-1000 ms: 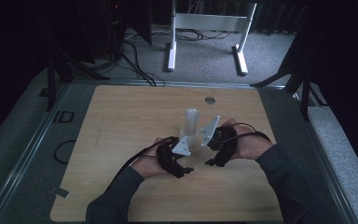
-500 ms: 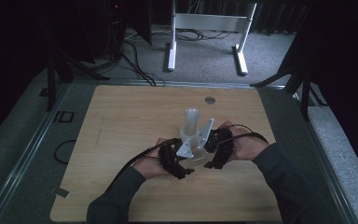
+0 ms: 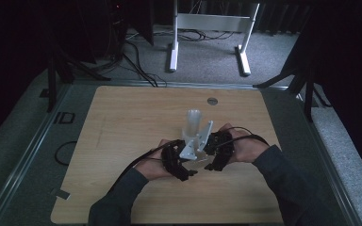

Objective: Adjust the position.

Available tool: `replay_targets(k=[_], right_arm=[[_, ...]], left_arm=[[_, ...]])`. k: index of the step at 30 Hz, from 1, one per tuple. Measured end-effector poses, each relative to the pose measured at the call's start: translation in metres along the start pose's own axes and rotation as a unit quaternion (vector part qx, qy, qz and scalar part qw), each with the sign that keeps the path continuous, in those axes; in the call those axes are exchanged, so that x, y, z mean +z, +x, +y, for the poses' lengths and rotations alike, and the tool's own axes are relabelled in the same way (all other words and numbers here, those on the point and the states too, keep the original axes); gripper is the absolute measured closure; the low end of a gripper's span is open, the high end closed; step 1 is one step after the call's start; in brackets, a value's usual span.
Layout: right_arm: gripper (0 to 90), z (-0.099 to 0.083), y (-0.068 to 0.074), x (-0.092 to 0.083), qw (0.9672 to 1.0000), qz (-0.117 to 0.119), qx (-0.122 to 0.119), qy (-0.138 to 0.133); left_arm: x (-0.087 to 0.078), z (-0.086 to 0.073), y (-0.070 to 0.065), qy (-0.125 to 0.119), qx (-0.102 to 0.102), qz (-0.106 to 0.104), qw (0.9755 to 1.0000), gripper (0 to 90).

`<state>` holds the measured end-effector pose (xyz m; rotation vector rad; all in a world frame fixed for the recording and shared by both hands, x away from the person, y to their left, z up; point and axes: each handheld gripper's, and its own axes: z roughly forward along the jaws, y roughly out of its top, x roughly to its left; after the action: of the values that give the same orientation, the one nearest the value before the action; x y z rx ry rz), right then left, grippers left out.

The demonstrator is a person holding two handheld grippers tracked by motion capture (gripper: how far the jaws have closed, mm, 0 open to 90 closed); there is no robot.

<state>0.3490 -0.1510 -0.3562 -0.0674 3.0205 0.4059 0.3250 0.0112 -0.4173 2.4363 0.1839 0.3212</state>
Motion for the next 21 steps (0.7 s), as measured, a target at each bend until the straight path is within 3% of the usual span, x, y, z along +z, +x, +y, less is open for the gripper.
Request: replay_targets(k=[21], right_arm=[[40.7,-0.0016,-0.0014,0.0023,1.0,0.003,0.006,-0.003]], left_arm=[[0.0016,-0.001,-0.001,0.002,0.003,0.008,1.0,27.1]])
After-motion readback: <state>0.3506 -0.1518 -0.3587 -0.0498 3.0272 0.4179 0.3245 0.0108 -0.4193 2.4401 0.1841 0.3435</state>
